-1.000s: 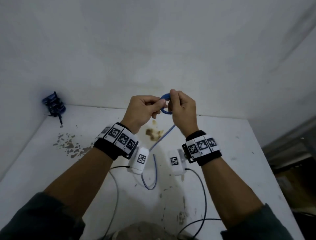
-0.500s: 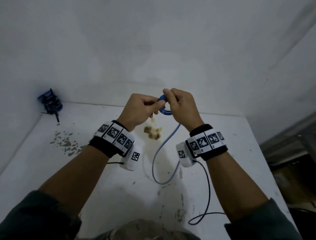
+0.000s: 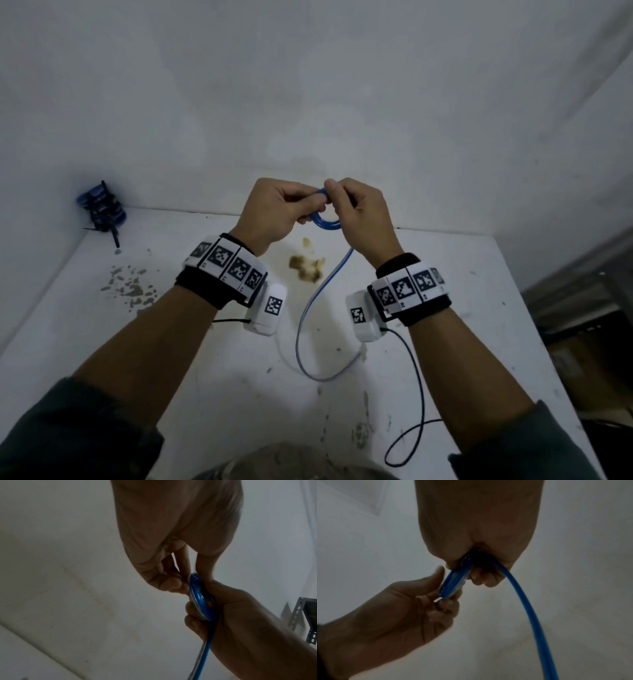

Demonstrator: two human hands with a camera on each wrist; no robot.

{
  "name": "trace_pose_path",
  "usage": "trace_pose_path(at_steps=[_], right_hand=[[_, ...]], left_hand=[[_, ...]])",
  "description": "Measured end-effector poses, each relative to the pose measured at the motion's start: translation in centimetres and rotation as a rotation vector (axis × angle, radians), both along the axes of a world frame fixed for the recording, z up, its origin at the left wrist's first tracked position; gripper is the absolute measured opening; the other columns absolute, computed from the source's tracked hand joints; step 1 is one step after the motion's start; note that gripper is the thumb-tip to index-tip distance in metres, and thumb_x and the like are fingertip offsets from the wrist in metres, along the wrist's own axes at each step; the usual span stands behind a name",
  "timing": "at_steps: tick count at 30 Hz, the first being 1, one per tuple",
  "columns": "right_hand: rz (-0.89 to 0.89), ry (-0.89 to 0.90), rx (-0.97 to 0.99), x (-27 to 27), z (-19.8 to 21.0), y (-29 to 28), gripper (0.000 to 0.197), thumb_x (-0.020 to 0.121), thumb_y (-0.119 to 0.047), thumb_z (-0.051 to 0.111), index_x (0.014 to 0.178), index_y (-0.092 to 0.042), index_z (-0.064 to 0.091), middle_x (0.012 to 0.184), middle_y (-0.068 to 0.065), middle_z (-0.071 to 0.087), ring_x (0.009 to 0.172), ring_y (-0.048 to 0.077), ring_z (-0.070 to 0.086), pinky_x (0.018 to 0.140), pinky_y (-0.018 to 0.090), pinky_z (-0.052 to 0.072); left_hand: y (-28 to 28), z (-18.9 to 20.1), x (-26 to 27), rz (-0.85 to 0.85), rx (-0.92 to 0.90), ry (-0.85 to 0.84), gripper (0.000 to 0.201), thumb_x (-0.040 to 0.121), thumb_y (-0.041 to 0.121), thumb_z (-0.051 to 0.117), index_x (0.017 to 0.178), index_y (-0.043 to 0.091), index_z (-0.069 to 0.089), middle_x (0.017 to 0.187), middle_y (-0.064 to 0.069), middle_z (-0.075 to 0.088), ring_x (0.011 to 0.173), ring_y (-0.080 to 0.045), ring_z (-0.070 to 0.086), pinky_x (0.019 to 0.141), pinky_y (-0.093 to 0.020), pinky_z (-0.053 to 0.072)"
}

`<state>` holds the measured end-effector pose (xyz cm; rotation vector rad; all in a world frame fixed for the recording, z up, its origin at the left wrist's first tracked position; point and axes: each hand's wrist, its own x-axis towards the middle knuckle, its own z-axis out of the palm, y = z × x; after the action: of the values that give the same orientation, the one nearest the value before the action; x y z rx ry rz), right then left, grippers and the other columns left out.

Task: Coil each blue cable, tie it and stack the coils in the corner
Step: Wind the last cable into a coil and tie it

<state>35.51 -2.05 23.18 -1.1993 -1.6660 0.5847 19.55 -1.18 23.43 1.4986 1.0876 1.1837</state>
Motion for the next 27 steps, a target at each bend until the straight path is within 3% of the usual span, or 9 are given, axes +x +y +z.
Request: trace_pose_path(at_steps=[4, 7, 10, 14, 16, 19, 22, 24, 27], right_hand=[[-0.153, 0.363, -0.013, -2.1, -1.1, -0.9, 0.029, 0.102, -0.030, 0.048, 0.084, -0.011, 0.059, 0.071, 0.009, 0.052, 0.064, 0.020, 0.046, 0.059, 0.038, 0.042], [-0.173, 0.343, -0.021, -2.1, -1.1, -0.8, 0.026, 0.105, -0.025, 0.040, 0.081, -0.020, 0.050, 0.071, -0.001, 0.049, 0.065, 0.016, 0.045, 0.060, 0.037, 0.042], [-0.047, 0.073, -0.012, 0.1, -0.4, -0.4, 0.032, 0.105, -0.021, 0.042, 0.074, -0.025, 0.046, 0.066, -0.004, 0.046, 0.060, 0.008, 0.040, 0.057, 0.022, 0.036], [0.124, -0.260, -0.064, 1.8, 0.7, 0.2, 0.028, 0.104, -0.027, 0.046, 0.078, -0.021, 0.055, 0.066, -0.003, 0.049, 0.059, 0.008, 0.040, 0.057, 0.023, 0.033], [0.135, -0.213, -0.050, 1.7, 1.2, 0.2, 0.028, 0.104, -0.027, 0.048, 0.077, -0.022, 0.057, 0.065, 0.001, 0.051, 0.059, 0.009, 0.042, 0.058, 0.024, 0.034], [0.042, 0.169, -0.042, 1.0, 1.1, -0.2, 0.031, 0.103, -0.028, 0.049, 0.079, -0.014, 0.062, 0.070, 0.020, 0.054, 0.061, 0.016, 0.046, 0.057, 0.034, 0.040], [-0.054, 0.398, -0.064, -0.5, 0.4, -0.6, 0.040, 0.106, -0.027, 0.043, 0.078, -0.002, 0.060, 0.066, 0.010, 0.053, 0.059, 0.017, 0.048, 0.054, 0.033, 0.041], [-0.093, 0.337, -0.063, -0.3, 0.0, -0.5, 0.041, 0.106, -0.024, 0.043, 0.076, -0.001, 0.059, 0.064, 0.001, 0.055, 0.058, 0.010, 0.049, 0.056, 0.026, 0.041], [-0.045, 0.014, -0.002, 1.1, -0.1, 0.0, 0.033, 0.104, -0.023, 0.048, 0.073, -0.019, 0.060, 0.063, -0.008, 0.055, 0.057, 0.005, 0.048, 0.058, 0.021, 0.038]], left_hand=[[-0.5, -0.1, 1.7, 0.138, -0.095, -0.294, 0.008, 0.090, 0.009, 0.068, 0.092, 0.007, 0.075, 0.077, -0.003, 0.074, 0.069, -0.015, 0.063, 0.065, -0.022, 0.051], [-1.3, -1.0, 2.1, 0.052, -0.226, -0.379, 0.010, 0.091, 0.011, 0.066, 0.090, 0.006, 0.075, 0.081, -0.007, 0.074, 0.071, -0.016, 0.064, 0.069, -0.024, 0.053], [-1.0, -1.0, 0.4, -0.033, -0.171, -0.145, 0.012, 0.089, 0.011, 0.069, 0.091, 0.001, 0.075, 0.086, -0.014, 0.075, 0.073, -0.019, 0.066, 0.068, -0.029, 0.053], [-0.1, 0.7, -0.7, -0.120, -0.041, 0.098, 0.013, 0.091, 0.013, 0.068, 0.099, 0.006, 0.076, 0.085, -0.010, 0.076, 0.072, -0.015, 0.065, 0.061, -0.026, 0.049], [0.1, 1.4, -0.3, -0.106, -0.014, 0.092, 0.011, 0.090, 0.011, 0.069, 0.097, 0.007, 0.076, 0.079, -0.008, 0.075, 0.069, -0.012, 0.065, 0.061, -0.024, 0.049], [-0.1, 1.4, 1.0, 0.005, -0.024, -0.115, 0.009, 0.091, 0.009, 0.067, 0.095, 0.009, 0.075, 0.074, -0.002, 0.074, 0.070, -0.013, 0.066, 0.066, -0.025, 0.051], [-0.7, 0.3, 2.3, 0.070, -0.105, -0.323, 0.010, 0.092, 0.010, 0.065, 0.094, 0.008, 0.075, 0.079, -0.003, 0.075, 0.078, -0.019, 0.069, 0.075, -0.032, 0.056], [-1.0, -0.4, 2.2, 0.048, -0.117, -0.267, 0.010, 0.092, 0.010, 0.066, 0.097, 0.007, 0.074, 0.084, -0.006, 0.076, 0.081, -0.020, 0.071, 0.077, -0.033, 0.057], [-0.8, 0.0, 0.9, -0.037, -0.059, -0.013, 0.013, 0.091, 0.014, 0.068, 0.102, 0.011, 0.074, 0.088, -0.006, 0.077, 0.080, -0.018, 0.072, 0.068, -0.027, 0.055]])
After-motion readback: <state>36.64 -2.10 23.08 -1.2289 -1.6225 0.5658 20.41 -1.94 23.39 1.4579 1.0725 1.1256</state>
